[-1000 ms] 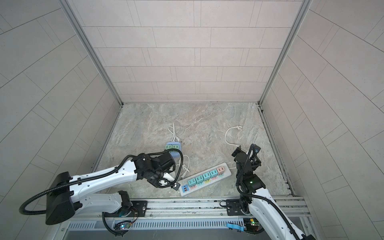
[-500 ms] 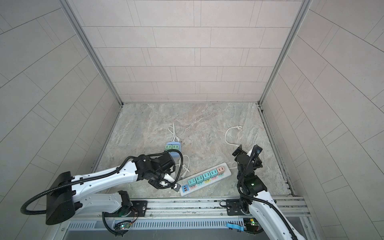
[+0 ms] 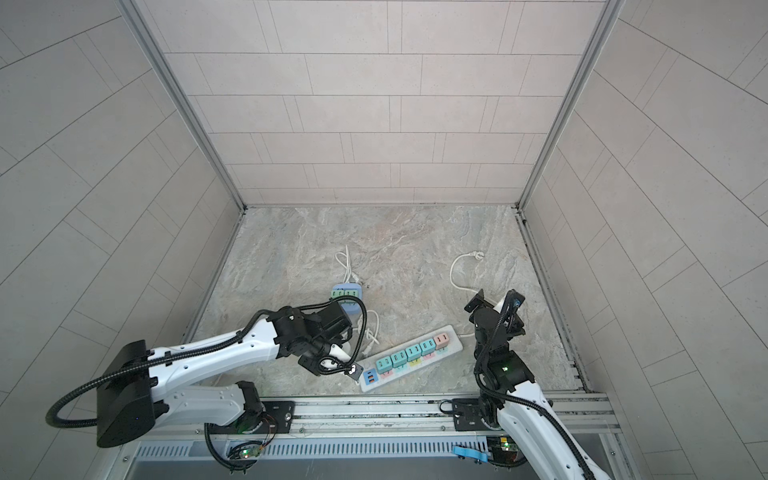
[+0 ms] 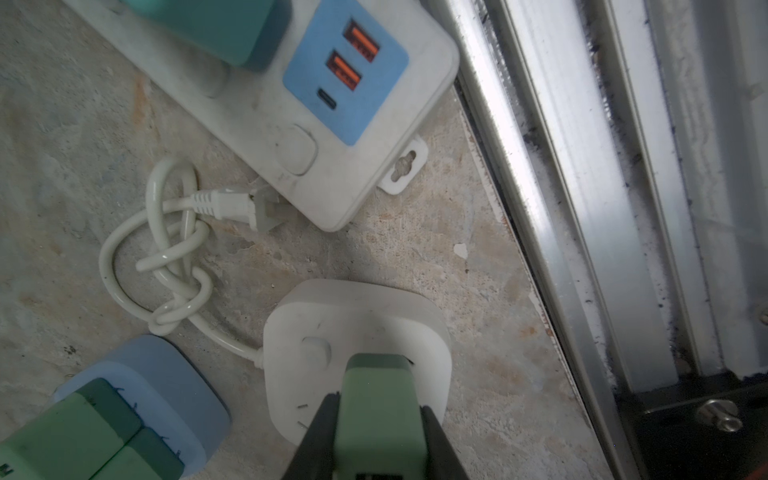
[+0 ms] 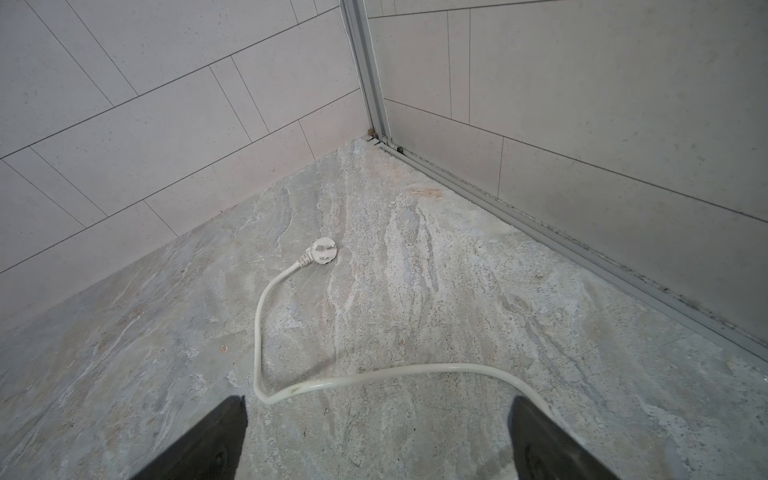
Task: Insert the plug
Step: 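Lower the green adapter with the left gripper onto the white square socket, then press the green adapter down into the white socket with the left gripper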
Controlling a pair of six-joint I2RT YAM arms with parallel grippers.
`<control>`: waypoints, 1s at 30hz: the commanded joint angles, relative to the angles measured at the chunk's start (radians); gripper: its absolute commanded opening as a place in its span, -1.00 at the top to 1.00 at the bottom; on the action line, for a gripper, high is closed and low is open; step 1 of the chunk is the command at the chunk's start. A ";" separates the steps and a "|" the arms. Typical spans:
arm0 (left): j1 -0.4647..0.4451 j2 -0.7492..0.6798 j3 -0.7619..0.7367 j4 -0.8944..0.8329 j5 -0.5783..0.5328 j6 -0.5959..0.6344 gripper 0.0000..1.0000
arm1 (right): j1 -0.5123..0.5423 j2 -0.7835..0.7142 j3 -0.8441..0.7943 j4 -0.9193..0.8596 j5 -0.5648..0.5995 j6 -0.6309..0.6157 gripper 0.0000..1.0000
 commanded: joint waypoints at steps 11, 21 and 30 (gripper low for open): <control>0.014 0.039 -0.010 0.005 0.059 0.005 1.00 | -0.004 -0.006 -0.003 -0.014 0.001 0.010 -1.00; 0.021 0.052 0.008 -0.005 0.101 -0.007 1.00 | -0.004 -0.007 -0.003 -0.016 0.002 0.009 -1.00; 0.022 0.072 0.023 -0.029 0.121 -0.004 1.00 | -0.004 -0.006 -0.003 -0.017 0.001 0.010 -1.00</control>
